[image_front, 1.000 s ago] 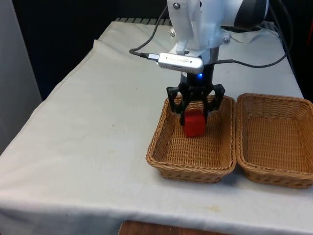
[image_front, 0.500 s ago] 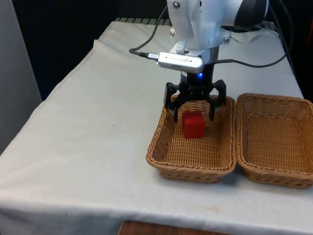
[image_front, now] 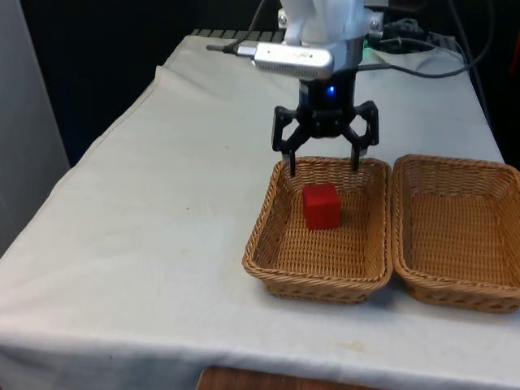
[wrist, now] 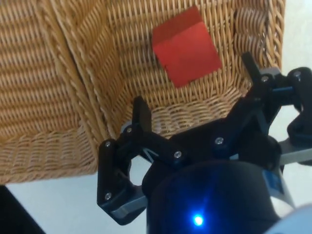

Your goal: Pick up the red cube and place it into the right basket.

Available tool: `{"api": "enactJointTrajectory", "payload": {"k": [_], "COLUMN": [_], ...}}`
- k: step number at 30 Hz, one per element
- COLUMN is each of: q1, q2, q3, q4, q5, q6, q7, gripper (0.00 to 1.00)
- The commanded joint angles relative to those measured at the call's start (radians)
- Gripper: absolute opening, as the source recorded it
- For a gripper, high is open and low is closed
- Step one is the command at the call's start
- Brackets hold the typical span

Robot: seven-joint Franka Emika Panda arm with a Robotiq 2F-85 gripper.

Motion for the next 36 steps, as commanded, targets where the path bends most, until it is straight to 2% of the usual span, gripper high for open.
{"api": "enactJointTrajectory", "payload": {"k": [1,7,8,9,10,17,18,19,28,29,30,36], "q1": [0.007,0.010,0.002,0.010,0.011,0.011,0.003,0.011,0.013,0.005,0.013,0.015], "q2": [-0.014,-0.067,-0.060,-0.076,-0.084,-0.146,-0.134,-0.154,-0.229,-0.219,-0.236,-0.289], "q3": [-0.009,-0.013,-0.004,-0.013,-0.014,-0.013,-0.005,-0.012,-0.012,-0.005,-0.011,-0.011], "q4": [-0.008,-0.027,-0.019,-0.030,-0.033,-0.063,-0.053,-0.067,-0.114,-0.105,-0.119,-0.169], "q5": [-0.008,-0.015,-0.005,-0.016,-0.017,-0.030,-0.019,-0.033,-0.049,-0.037,-0.051,-0.061], "q6": [-0.006,-0.038,-0.037,-0.043,-0.047,-0.074,-0.072,-0.077,-0.099,-0.100,-0.100,-0.100], "q7": [0.013,0.038,0.027,0.042,0.046,0.075,0.061,0.079,0.112,0.099,0.115,0.133], "gripper": [1.00,1.00,1.00,1.00,1.00,1.00,1.00,1.00,1.00,1.00,1.00,1.00]}}
